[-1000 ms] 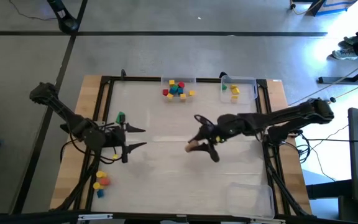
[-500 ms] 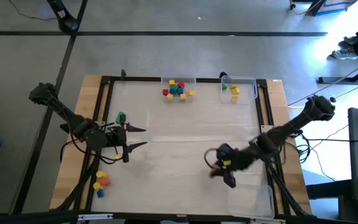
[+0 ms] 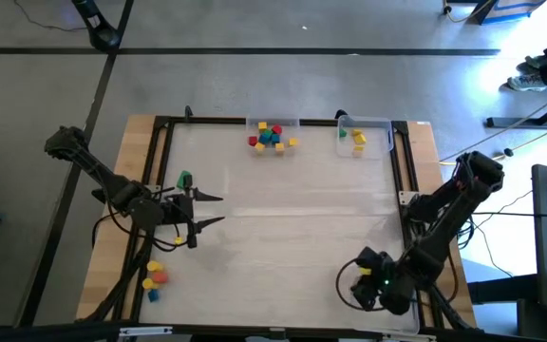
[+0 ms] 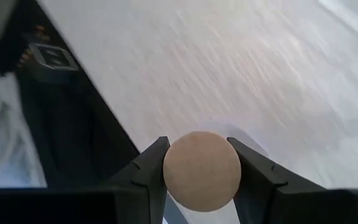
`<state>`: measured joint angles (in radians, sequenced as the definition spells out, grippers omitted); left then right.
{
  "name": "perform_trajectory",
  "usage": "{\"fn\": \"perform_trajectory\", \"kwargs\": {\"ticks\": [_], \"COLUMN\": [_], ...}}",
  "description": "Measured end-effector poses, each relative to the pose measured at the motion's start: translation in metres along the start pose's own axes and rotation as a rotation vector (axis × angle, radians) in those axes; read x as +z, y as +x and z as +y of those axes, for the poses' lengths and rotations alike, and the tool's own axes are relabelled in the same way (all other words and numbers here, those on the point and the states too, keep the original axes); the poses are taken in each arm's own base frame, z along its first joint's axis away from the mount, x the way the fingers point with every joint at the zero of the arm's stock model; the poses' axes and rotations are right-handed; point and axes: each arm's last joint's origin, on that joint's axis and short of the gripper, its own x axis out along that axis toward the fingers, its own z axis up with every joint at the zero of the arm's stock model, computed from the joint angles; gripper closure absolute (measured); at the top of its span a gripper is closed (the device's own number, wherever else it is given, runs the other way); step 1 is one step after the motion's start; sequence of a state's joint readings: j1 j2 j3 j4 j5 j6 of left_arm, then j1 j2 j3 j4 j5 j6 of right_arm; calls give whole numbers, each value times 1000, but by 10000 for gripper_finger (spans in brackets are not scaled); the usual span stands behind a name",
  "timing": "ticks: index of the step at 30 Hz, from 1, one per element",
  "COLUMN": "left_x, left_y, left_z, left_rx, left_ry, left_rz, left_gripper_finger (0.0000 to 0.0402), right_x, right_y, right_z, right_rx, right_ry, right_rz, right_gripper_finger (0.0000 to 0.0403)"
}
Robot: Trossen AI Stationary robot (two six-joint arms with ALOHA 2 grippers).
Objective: Sort blocks by size
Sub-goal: Put the cylinder brown block into the bottom right transparent bin, then put the cylinder green block into the bottom right transparent bin
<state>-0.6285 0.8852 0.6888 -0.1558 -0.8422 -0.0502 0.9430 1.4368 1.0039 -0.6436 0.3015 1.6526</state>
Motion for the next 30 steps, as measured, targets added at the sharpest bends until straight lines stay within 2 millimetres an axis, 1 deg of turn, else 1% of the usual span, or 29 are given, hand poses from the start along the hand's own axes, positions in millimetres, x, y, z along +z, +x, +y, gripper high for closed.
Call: {"fn": "perform_trajectory", "kwargs": {"ticks": [3,7,15,20,26,30], "left_x": [0,0,3,7,7,7], "left_y": [0,0,0,1,1,1], "left_z": [0,0,0,1,1,1], "left_rx": [0,0,2,8,9,8], "left_ry": [1,4,18,12,17,15], "left_rz": [0,-1,-20,-55,-56,-55], "left_gripper_finger": [188,188,188,188,188,188], "right_x": [-8,-13,-20,-22,-19,-19], "right_y": [3,7,30,36,37,36], "right_z": [-5,-6,-9,-11,-13,-13], "right_rx": [-56,-80,-158,-183,-212,-223], "right_ry": [37,28,-75,-85,-64,-49], "right_rz": [43,71,61,52,24,118], "right_gripper_finger": [264,264,261,239,204,186]}}
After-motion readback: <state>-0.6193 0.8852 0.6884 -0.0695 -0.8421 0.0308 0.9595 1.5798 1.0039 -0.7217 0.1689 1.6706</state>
